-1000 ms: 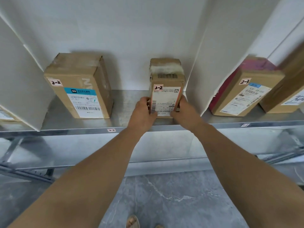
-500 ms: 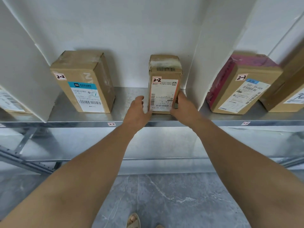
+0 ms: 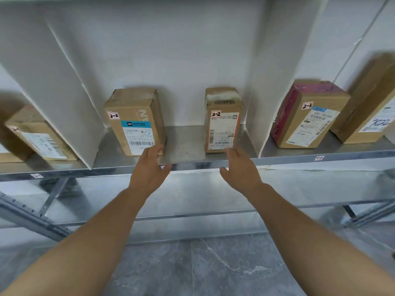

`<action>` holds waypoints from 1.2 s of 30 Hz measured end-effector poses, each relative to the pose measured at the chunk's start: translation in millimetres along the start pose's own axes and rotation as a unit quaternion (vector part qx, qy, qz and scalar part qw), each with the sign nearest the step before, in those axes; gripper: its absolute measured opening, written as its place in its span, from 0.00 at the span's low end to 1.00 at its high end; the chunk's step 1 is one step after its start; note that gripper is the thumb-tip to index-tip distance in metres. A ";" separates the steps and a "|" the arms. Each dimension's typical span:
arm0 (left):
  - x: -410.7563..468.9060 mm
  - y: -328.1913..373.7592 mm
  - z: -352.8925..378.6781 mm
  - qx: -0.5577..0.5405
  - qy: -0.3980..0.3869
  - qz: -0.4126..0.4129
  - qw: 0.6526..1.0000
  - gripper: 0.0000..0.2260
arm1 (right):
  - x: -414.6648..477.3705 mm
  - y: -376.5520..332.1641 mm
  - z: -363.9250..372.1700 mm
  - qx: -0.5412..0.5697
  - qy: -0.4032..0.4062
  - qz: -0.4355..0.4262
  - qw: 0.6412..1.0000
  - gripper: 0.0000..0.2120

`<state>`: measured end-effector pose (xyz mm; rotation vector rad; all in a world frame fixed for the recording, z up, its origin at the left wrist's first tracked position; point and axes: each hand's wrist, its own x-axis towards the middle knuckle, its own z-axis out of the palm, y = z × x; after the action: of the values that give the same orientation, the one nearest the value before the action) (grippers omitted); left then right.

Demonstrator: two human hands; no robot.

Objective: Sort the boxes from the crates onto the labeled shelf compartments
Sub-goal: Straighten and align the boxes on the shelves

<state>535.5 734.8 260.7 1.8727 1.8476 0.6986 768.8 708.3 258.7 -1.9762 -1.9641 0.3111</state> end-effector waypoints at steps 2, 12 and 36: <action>3.3 -13.5 -14.4 -0.004 0.008 -0.005 1.000 0.25 | 3.4 -22.2 8.0 -0.010 -0.009 -0.002 1.000 0.22; 40.9 -91.1 -75.3 -0.038 0.023 -0.038 0.998 0.26 | 54.2 -124.3 40.5 -0.016 -0.032 0.008 0.999 0.25; 88.3 -118.7 -49.9 -0.102 -0.064 -0.031 0.992 0.17 | 83.7 -163.3 79.9 0.201 -0.018 0.097 0.975 0.20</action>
<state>410.6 824.1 232.5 1.6827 1.6792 0.7013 589.3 796.6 254.9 -1.8973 -1.5726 0.7346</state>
